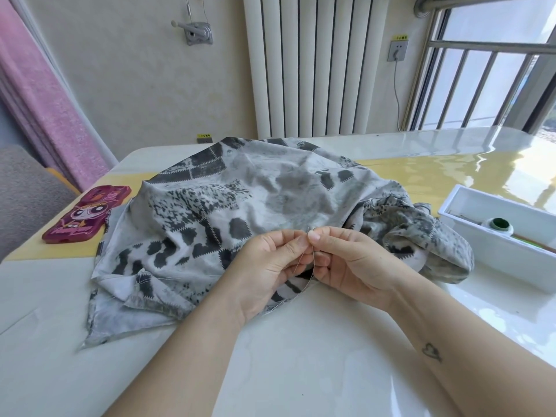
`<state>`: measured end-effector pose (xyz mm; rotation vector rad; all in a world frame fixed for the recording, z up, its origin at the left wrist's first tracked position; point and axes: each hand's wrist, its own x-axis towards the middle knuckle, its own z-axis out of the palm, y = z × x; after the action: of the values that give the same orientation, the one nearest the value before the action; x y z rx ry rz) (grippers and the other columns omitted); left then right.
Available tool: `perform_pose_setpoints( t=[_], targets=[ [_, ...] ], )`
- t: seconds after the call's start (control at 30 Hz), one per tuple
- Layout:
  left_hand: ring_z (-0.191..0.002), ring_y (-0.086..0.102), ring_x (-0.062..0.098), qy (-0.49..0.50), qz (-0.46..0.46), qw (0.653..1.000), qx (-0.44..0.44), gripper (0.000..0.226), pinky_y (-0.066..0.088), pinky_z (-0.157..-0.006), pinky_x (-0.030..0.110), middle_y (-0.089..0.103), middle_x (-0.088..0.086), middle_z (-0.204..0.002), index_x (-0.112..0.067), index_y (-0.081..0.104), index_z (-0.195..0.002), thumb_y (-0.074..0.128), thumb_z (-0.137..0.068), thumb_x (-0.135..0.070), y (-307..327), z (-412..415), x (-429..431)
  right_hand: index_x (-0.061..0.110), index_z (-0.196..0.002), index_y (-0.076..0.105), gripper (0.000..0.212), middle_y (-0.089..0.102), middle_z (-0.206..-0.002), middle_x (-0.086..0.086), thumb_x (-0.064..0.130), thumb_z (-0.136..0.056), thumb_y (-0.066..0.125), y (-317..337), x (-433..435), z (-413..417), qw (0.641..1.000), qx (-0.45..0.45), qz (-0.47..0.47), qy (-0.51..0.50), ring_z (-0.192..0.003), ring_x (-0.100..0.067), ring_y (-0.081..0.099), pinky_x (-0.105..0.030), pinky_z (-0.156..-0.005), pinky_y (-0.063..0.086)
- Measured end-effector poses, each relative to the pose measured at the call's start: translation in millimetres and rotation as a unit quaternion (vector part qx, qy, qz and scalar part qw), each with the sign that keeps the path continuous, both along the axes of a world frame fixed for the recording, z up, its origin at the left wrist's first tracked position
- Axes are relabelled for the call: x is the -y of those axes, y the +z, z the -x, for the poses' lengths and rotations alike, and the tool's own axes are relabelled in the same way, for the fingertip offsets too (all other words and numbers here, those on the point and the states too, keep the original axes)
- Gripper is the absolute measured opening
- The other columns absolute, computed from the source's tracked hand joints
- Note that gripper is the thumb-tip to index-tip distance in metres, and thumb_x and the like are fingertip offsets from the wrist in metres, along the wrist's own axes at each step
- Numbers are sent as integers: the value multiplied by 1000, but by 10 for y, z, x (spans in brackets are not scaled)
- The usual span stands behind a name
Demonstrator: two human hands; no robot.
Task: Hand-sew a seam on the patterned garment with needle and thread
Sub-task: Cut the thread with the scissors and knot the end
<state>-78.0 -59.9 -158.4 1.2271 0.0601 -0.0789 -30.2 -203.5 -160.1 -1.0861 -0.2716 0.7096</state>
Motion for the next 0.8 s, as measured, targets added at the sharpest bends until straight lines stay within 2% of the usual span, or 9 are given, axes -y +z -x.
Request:
perform_pose_setpoints(
  t=[0.1, 0.23, 0.3, 0.43, 0.6, 0.8],
  targets=[
    [-61, 61, 4, -17, 10, 1000, -15, 19, 51, -60, 15, 66, -4, -65, -7, 64, -88, 62, -72, -18, 13, 12, -9, 13, -67, 65, 8, 56, -66, -1, 18, -72, 69, -8, 16, -10, 1000, -13, -7, 16, -55, -7, 48, -16, -53, 46],
    [-58, 61, 5, -59, 32, 997, -34, 19, 51, -59, 15, 66, -1, -63, -6, 63, -89, 61, -74, -16, 48, 47, -16, 14, -67, 67, 29, 59, -67, -1, 26, -54, 90, -36, 35, -50, 997, -13, -31, 68, -59, -9, 52, -17, -57, 48],
    [-57, 61, 5, -72, 47, 995, -44, 18, 52, -58, 15, 66, 0, -62, -5, 62, -89, 60, -74, -16, 64, 57, -12, 15, -66, 67, 33, 59, -66, -1, 28, -49, 93, -42, 40, -62, 996, -10, -36, 80, -58, -8, 53, -17, -58, 47],
    [-55, 62, 6, -86, 84, 991, -60, 15, 53, -57, 16, 67, 2, -62, -4, 63, -85, 59, -75, -14, 77, 69, -11, 14, -66, 67, 34, 62, -65, -1, 25, -48, 94, -25, 39, -56, 995, -21, -52, 82, -57, -10, 57, -19, -57, 49],
    [-56, 63, 8, -94, 112, 987, -71, 14, 53, -55, 19, 67, 7, -67, -9, 72, -68, 60, -74, -13, 84, 71, 1, 14, -71, 69, 30, 63, -63, -3, 18, -51, 91, -5, 41, -22, 992, -36, -76, 91, -56, -12, 60, -20, -53, 50],
    [-68, 61, 15, -96, 123, 984, -85, 12, 54, -57, 20, 65, 9, -74, -10, 74, -72, 63, -74, -15, 73, 60, -7, 11, -76, 69, 24, 63, -63, -6, 11, -57, 84, 22, 36, 5, 991, -40, -92, 94, -54, -14, 61, -22, -51, 50]
  ],
)
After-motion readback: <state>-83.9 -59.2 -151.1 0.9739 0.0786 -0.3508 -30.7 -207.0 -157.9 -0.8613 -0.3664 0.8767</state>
